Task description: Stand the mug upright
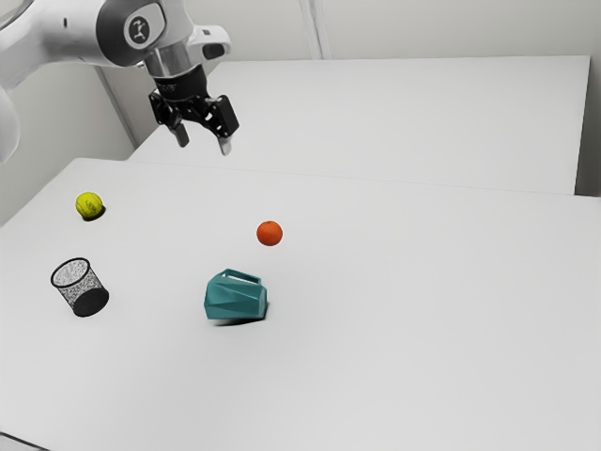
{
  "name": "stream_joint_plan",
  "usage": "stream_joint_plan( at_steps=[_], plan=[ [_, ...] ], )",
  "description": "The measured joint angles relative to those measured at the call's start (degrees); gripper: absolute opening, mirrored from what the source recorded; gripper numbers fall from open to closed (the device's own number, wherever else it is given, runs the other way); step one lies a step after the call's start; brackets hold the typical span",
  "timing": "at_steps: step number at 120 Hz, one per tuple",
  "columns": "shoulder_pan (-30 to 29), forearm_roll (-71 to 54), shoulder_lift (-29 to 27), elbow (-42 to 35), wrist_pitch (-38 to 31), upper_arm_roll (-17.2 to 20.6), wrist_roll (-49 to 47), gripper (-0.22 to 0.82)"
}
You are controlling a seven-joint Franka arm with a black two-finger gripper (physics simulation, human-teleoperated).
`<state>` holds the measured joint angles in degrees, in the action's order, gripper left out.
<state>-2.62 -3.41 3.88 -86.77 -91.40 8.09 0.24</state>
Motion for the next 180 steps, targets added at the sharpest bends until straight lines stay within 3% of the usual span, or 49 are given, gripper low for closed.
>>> stream_joint_plan(
  at_steps=[48, 81, 136, 180],
  plan=[
    [-0.48, 0.55, -1.17, -1.63, 0.07, -0.04, -0.13, 0.6],
    [-1.12, 3.92, -8.26, -14.16, -0.59, -0.03, 0.41, 0.6],
    [-13.54, 19.9, -11.63, -31.71, -12.5, -0.43, 11.0, 0.6],
    [-20.89, 34.4, -6.78, -36.99, -17.71, -0.51, 22.04, 0.6]
  ],
)
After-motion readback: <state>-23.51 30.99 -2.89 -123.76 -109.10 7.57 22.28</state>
